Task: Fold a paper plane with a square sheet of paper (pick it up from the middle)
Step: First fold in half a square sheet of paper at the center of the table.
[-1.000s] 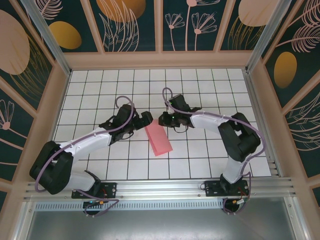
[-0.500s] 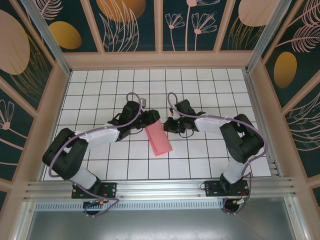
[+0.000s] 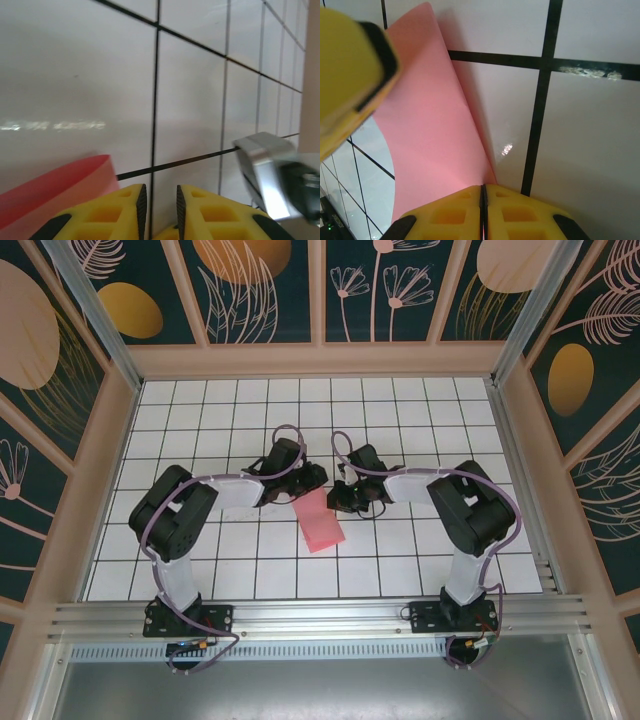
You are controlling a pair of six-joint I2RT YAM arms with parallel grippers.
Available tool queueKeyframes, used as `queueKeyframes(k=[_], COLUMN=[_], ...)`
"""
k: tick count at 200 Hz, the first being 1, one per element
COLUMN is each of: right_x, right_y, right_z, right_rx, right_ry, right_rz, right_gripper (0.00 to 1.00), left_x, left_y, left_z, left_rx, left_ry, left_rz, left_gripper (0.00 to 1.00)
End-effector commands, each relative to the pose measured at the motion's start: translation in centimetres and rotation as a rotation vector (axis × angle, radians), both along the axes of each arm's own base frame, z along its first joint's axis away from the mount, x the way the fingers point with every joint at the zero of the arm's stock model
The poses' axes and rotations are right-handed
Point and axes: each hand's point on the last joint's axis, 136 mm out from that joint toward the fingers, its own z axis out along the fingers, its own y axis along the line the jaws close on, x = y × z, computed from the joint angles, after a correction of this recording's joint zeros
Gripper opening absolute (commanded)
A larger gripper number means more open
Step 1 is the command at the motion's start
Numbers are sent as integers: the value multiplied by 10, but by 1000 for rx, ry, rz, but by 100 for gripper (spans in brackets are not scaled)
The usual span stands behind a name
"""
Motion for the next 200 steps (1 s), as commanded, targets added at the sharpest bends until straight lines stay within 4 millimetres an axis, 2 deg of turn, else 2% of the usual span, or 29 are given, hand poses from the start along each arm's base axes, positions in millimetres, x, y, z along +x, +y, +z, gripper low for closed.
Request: queueKeyframes(k=[1, 31, 58, 75, 119, 122, 135, 157, 182, 200], right_x=[3, 2, 3, 2, -1, -1, -1, 1, 12, 17], right_y=[-6, -1, 2, 2, -2, -2, -2, 1, 12, 15], right_z=[-6, 1, 4, 3, -4, -4, -4, 3, 21, 19], right_rx=[-27, 2, 17, 17, 2, 1, -1, 16, 71, 66], right_ry=[18, 14, 10, 14, 25, 24, 25, 15, -12, -11], right_rz=[0, 18, 26, 29, 22, 23, 23, 27, 29, 30], right_gripper=[12, 12, 12, 12, 12, 12, 12, 12, 12, 12], left_x=[0, -1, 2, 2, 0, 7, 9, 7, 4, 1], left_y=[3, -1, -11, -14, -5, -8, -6, -2, 5, 7], left_z=[-11, -14, -2, -2, -28, -21, -25, -34, -41, -46], left_rx=[56, 43, -16, -34, 36, 31, 55, 84, 112, 123], left_ry=[7, 5, -26, -30, 7, -12, -11, 6, 23, 33], left_rz=[-1, -23, -52, -65, -42, -39, -34, -27, -17, -15], left_gripper=[23, 20, 19, 18, 16, 16, 15, 14, 12, 12])
